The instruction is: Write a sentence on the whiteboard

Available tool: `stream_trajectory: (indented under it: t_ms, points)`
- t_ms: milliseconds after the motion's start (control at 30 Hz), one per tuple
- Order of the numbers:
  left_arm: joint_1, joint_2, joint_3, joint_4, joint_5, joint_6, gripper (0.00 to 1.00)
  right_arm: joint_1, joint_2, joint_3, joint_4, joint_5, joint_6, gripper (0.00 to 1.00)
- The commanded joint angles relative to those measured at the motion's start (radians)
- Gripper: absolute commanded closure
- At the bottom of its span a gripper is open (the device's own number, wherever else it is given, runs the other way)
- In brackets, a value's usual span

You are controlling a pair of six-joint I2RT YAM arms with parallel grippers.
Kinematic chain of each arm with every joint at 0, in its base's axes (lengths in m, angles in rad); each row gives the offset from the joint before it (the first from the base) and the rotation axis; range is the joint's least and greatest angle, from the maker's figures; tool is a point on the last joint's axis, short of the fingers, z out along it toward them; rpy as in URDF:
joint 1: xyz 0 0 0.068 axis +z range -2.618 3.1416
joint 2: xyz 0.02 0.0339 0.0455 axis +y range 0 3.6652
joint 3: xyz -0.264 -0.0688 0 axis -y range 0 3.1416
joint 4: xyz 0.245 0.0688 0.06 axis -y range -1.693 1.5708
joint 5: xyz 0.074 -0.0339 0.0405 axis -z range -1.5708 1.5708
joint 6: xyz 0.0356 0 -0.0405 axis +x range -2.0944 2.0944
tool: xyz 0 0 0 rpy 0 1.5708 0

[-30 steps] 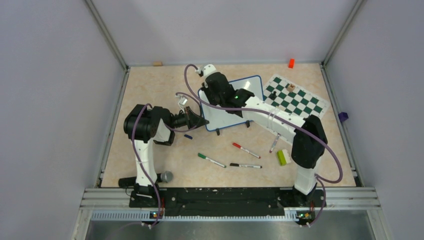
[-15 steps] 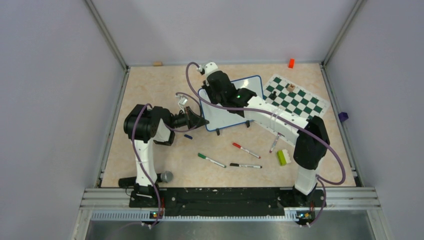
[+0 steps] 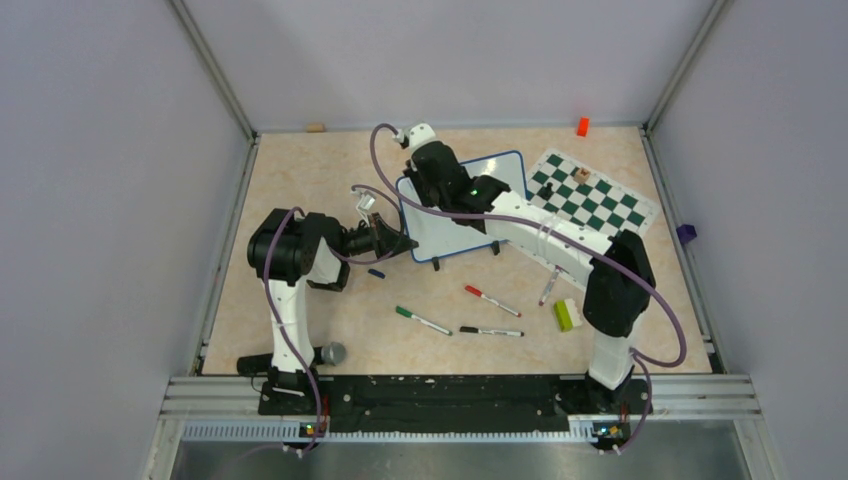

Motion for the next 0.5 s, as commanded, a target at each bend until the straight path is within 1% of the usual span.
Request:
stream_trajectory:
  t_ms: [0, 467]
  points:
    - [-0.02, -0.025, -0.005, 0.058, 0.06, 0.019, 0.93, -0.003, 0.016, 0.056, 0.02, 0.026, -0.014, 1.0]
    - [-0.021, -0.025, -0.004, 0.058, 0.062, 0.021, 0.93, -0.009, 0.041, 0.057, 0.024, 0.03, -0.017, 1.0]
